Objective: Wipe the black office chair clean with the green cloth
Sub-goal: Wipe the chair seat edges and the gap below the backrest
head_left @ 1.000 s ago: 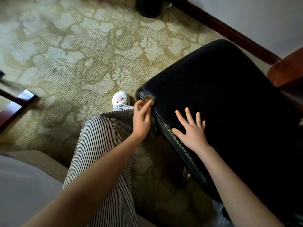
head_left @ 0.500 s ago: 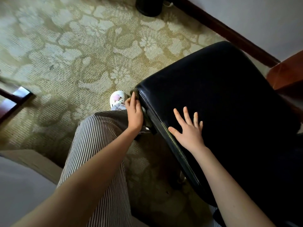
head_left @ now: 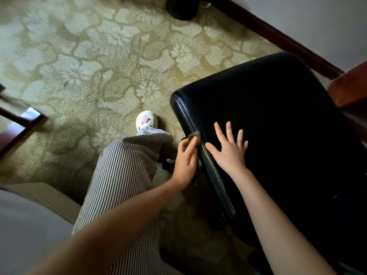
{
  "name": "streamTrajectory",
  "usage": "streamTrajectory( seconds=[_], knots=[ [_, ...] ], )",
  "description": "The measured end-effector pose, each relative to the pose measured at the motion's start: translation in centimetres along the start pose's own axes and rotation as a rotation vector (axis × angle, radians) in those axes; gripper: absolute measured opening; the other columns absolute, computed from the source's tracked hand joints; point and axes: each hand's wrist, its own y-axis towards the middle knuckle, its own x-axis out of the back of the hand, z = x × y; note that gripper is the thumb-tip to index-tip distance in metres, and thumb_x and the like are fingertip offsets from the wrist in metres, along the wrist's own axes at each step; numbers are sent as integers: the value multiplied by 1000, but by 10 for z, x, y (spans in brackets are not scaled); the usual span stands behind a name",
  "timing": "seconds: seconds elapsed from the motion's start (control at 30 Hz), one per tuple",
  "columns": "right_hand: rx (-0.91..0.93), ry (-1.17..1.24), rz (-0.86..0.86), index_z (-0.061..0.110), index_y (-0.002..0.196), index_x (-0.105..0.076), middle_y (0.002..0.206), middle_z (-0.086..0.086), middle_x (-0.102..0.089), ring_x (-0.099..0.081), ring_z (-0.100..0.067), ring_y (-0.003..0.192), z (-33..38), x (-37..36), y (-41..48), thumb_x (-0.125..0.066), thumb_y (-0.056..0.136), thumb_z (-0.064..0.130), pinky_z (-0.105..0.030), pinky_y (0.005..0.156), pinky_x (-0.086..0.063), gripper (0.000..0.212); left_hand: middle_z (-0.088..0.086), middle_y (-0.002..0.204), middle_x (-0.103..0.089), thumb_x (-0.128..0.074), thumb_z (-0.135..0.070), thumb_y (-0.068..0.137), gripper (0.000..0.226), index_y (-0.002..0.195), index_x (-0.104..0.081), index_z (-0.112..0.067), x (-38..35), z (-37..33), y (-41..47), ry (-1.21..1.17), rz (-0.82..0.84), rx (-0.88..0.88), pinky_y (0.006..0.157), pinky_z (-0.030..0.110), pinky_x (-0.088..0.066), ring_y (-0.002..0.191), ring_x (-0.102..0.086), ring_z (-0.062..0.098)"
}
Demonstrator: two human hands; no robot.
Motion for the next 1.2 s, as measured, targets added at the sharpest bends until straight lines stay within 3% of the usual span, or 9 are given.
streamTrajectory(
  seconds=[0.17,0.33,0.47,0.6,0.77,0.93,1.1,1.2],
  knots=[
    [19,66,-23,35,150,-7,158,2,10,15,-27,144,-10,5,-9,-43,95,47,-52,113,8,67,7,119,-39,-45,0,93,39,132,-49,-6,23,-3,53,15,-299,128,99,16,-32,107,-42,15],
    [-1,64,11,36,149,-3,158,3,11,16,-27,144,-23,-5,-33,-43,95,47,-52,112,7,68,7,116,-41,-44,1,94,38,132,-49,-3,26,2,72,159,-174,-13,88,-6,-20,102,-38,9],
    [2,67,36,36,149,0,158,2,14,18,-28,143,-25,-7,-30,-43,96,45,-53,112,9,69,21,120,-47,-44,-1,91,38,129,-52,-1,22,7,56,239,-117,-125,93,2,-26,107,-43,12],
    [-10,51,52,37,149,0,158,2,14,18,-28,143,-24,-6,-29,-43,95,46,-53,112,9,69,27,116,-51,-46,0,87,38,124,-55,4,18,13,33,361,1,-241,96,16,-31,109,-50,29],
    [-26,56,46,38,149,-1,158,3,14,17,-27,143,-23,-6,-29,-44,95,46,-52,112,9,69,23,114,-52,-48,0,87,38,124,-55,2,13,13,2,356,122,-252,91,8,-31,104,-48,19],
    [-1,67,29,36,149,-2,158,2,12,15,-26,144,-24,-4,-34,-43,95,46,-52,113,7,68,21,110,-54,-41,-14,90,38,120,-57,2,30,5,5,381,345,-432,89,21,-39,101,-49,17],
    [-89,76,-47,31,150,-7,159,1,7,12,-26,144,-38,-5,-57,-40,96,46,-48,113,9,65,24,113,-47,-42,-9,93,36,127,-53,1,39,-17,59,371,11,-284,89,11,-32,100,-49,22],
    [-171,40,-1,31,150,0,158,0,10,12,-32,144,-41,-13,-71,-35,99,42,-48,114,6,63,23,122,-43,-42,-6,96,36,132,-48,-2,30,-20,66,445,33,-218,90,21,-34,108,-50,30]
  ],
)
